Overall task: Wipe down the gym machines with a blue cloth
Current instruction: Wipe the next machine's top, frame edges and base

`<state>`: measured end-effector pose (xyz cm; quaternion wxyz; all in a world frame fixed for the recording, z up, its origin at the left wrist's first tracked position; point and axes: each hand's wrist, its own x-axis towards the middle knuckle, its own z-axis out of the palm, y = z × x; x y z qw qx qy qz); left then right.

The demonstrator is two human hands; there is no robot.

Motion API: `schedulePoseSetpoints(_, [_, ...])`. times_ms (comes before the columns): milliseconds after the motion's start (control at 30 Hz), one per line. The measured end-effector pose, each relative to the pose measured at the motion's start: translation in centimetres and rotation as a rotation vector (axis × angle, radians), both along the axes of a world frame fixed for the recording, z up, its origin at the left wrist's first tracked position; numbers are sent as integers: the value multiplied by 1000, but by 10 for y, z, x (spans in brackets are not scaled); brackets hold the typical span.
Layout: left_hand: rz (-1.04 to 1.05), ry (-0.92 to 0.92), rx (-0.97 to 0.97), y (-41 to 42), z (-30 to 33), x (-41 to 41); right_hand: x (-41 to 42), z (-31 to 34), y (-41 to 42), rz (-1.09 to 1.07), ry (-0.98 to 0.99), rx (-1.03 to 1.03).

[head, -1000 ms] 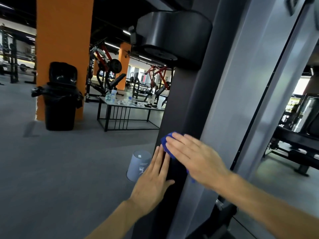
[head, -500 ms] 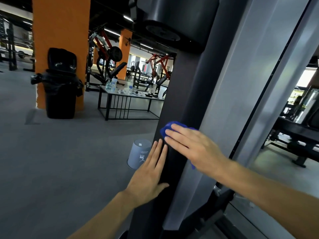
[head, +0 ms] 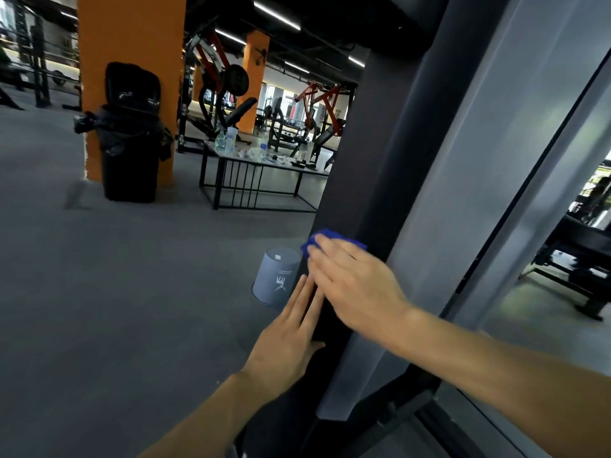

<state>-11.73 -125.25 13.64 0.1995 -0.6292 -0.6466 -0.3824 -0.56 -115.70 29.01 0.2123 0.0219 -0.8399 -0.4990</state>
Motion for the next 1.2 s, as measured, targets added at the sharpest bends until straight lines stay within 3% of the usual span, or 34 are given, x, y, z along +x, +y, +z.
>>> schedulePoseSetpoints(67, [19,-4,3,-1,-7,3,0,23,3,21,3,21])
schedulePoseSetpoints(200, [42,-11,19,0,-15,7,-9,100,17,156,363,37])
schedulePoseSetpoints(267, [46,-18,19,1,-17,9,-10,103,19,166,448,43])
schedulePoseSetpoints(367, [57,-25,10,2,-20,9,-3,57,11,31,340,-14])
schedulePoseSetpoints(533, [27,-39,-45,-1,-33,8,29,-35,1,-84,-101,22])
schedulePoseSetpoints(600, [31,4,-87,-8,-38,6,28,-24,3,-52,-78,21])
schedulePoseSetpoints(767, [-9,11,-113,-19,-39,0,3,51,0,-31,259,-12])
schedulePoseSetpoints(867, [-18,-16,-94,-19,-40,5,2,45,-3,-59,299,-71])
schedulePoseSetpoints(967, [-22,-49,-81,-14,-46,7,7,-5,-4,-99,221,-91])
schedulePoseSetpoints(1100, [-37,-98,-79,-13,-66,11,19,-81,-7,-135,-62,-30])
schedulePoseSetpoints(1200, [-19,-101,-108,-22,-82,13,22,-68,-2,-90,-120,0])
